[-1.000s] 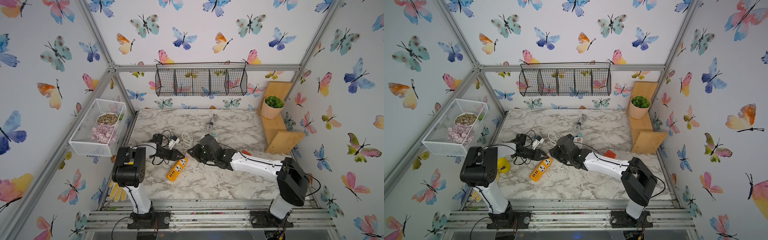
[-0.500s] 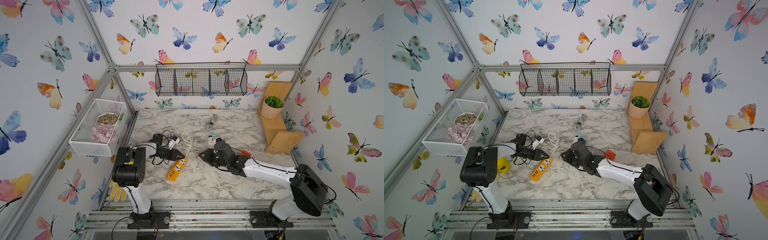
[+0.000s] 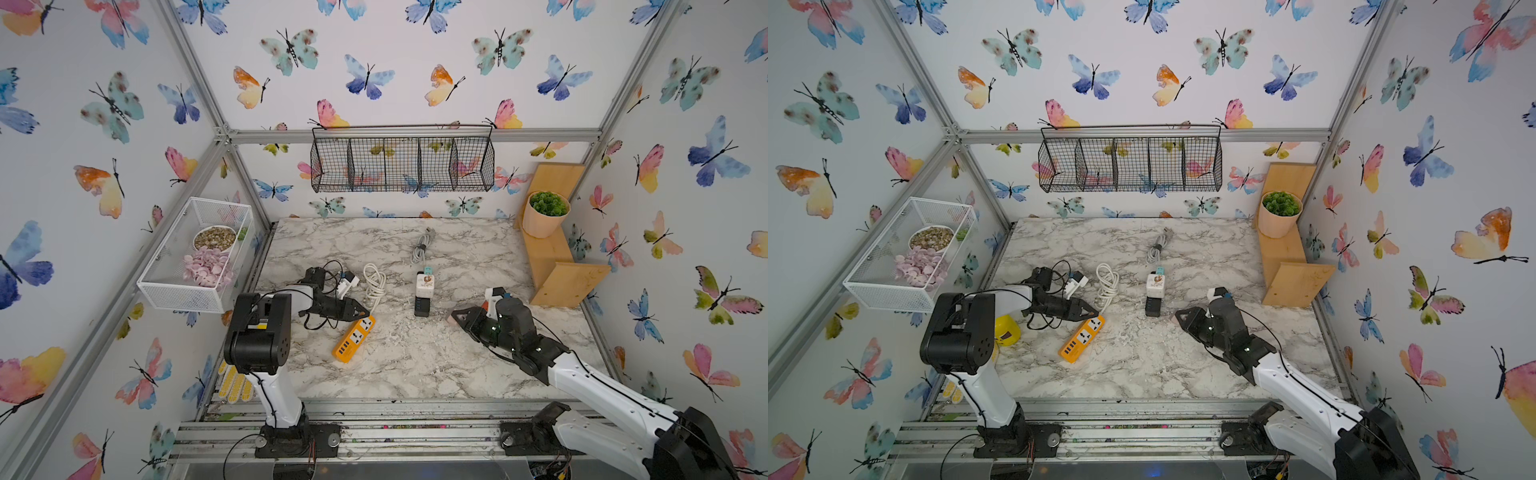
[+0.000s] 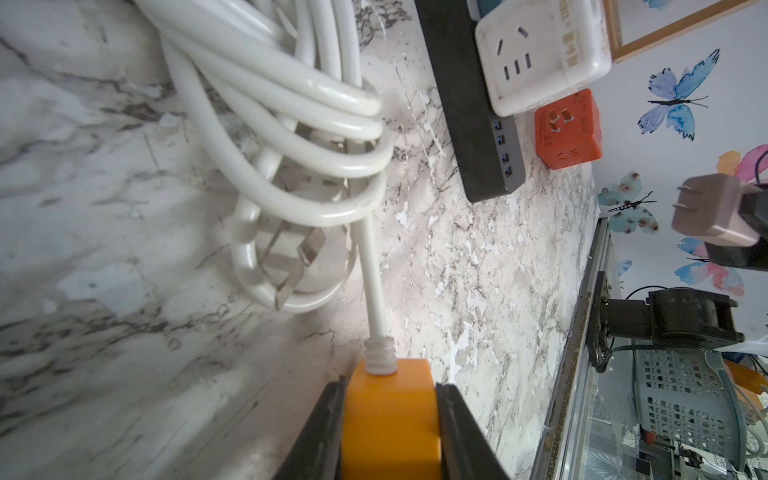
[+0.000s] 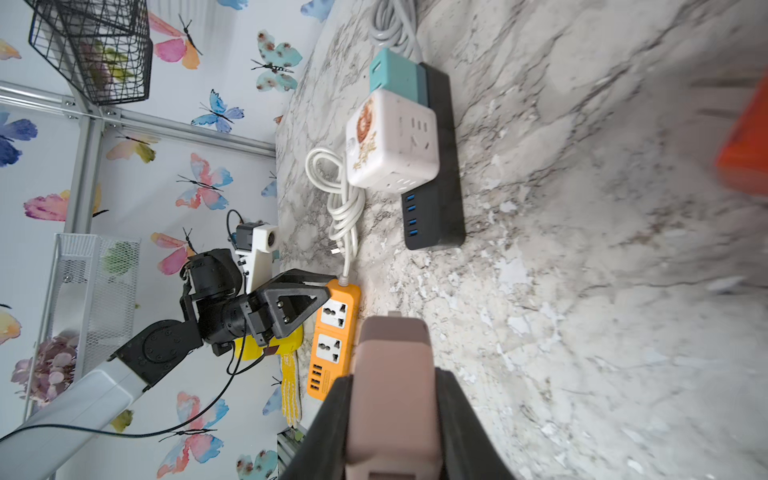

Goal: Pull the plug off the socket
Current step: Place the plug at the center of the board.

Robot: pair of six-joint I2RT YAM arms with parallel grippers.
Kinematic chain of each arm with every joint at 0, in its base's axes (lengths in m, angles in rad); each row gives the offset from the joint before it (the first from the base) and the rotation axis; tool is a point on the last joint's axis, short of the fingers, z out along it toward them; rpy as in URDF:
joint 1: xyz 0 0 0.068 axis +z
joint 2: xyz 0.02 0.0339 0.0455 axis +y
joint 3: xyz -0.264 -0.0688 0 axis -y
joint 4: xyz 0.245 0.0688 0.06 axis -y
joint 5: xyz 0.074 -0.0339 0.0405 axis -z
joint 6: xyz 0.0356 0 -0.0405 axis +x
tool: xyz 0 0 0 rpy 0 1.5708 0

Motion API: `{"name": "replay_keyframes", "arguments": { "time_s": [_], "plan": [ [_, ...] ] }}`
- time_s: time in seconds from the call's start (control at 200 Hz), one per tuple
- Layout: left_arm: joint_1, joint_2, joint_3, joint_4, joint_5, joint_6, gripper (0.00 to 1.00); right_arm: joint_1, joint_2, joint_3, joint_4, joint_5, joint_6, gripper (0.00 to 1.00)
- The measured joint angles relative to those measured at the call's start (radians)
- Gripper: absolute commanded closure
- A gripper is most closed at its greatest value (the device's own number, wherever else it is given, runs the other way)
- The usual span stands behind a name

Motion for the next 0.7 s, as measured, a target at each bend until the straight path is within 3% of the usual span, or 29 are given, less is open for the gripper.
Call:
{"name": "replay_keyframes", "arguments": {
  "time_s": [0.235, 0.701],
  "plan": [
    [0.000, 0.000, 0.000, 0.000, 0.000, 0.000, 1.00, -0.085, -0.016, -0.052, -0.081, -0.067, -0.057, 0.99],
    [0.000, 0.000, 0.000, 0.000, 0.000, 0.000, 1.00, -0.233, 0.038, -0.121, -0.051, -0.186, -0.119, 0.99]
  ]
}}
